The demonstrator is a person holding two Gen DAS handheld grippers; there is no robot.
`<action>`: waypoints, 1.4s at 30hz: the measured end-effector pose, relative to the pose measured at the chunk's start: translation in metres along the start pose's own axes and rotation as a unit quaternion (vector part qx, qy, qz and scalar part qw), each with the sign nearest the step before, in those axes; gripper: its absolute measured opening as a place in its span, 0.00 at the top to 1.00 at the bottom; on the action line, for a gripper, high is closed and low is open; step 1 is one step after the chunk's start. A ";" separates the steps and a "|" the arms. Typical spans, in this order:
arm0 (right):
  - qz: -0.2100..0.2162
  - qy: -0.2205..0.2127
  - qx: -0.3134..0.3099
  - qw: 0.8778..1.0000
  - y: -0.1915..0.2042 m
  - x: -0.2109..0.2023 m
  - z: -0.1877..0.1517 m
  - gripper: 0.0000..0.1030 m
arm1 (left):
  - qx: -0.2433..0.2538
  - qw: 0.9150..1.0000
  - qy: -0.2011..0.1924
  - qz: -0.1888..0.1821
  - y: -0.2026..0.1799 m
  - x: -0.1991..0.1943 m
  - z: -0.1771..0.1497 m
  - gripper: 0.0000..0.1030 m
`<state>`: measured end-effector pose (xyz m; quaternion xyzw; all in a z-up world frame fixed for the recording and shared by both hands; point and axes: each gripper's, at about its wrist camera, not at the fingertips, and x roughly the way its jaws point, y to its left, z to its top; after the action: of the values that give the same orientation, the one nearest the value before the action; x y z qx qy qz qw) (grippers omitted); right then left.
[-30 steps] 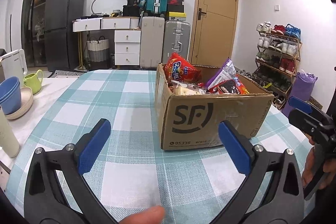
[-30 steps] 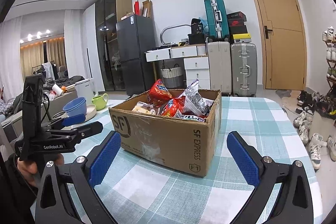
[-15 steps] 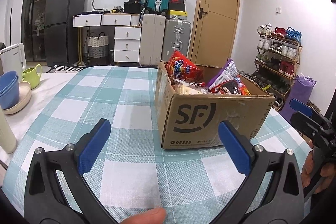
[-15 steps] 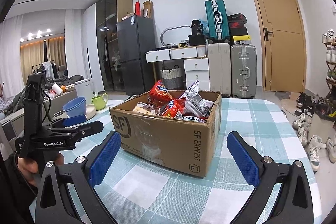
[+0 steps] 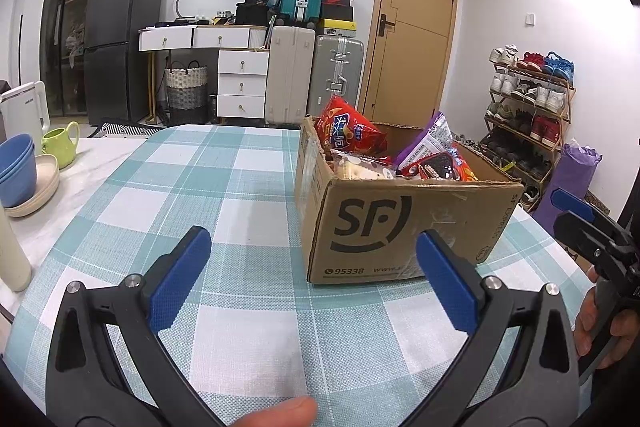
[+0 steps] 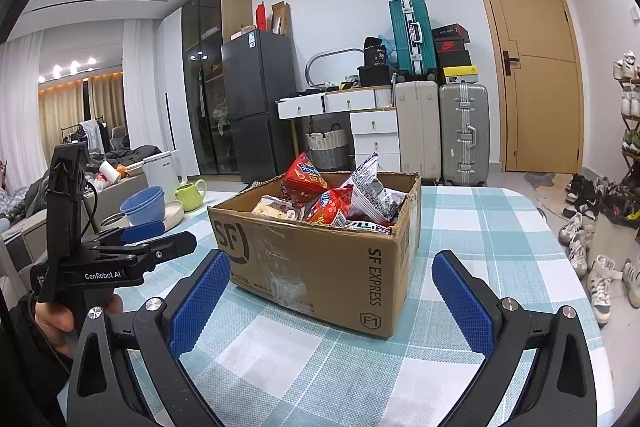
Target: Organize snacks
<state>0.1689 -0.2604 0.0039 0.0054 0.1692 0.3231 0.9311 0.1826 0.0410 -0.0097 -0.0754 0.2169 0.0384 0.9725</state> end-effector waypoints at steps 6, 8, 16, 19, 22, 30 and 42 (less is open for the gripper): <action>0.000 0.000 0.001 1.000 0.000 0.000 0.000 0.00 | 0.002 1.000 -0.002 0.000 0.000 0.001 0.000 0.01; 0.000 0.000 0.001 1.000 0.000 0.000 0.000 0.00 | 0.001 1.000 -0.001 0.001 0.000 0.000 -0.001 0.01; 0.000 0.000 0.000 1.000 0.000 0.000 0.000 0.00 | 0.001 1.000 -0.001 0.000 0.001 0.001 -0.001 0.01; 0.000 0.000 0.000 1.000 0.000 0.001 0.000 0.00 | 0.000 1.000 -0.002 0.000 0.001 0.001 -0.001 0.01; 0.000 0.000 -0.001 1.000 0.001 0.001 0.000 0.00 | 0.000 1.000 -0.002 0.000 0.001 0.001 -0.001 0.01; 0.000 0.000 0.000 1.000 0.001 0.001 -0.001 0.00 | 0.000 1.000 -0.003 0.000 0.001 0.001 -0.001 0.01; 0.000 0.000 0.000 1.000 0.001 0.001 -0.001 0.00 | 0.002 1.000 -0.003 0.000 0.002 0.001 -0.002 0.01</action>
<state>0.1688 -0.2593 0.0026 0.0056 0.1692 0.3231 0.9311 0.1829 0.0425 -0.0119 -0.0737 0.2140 0.0385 0.9733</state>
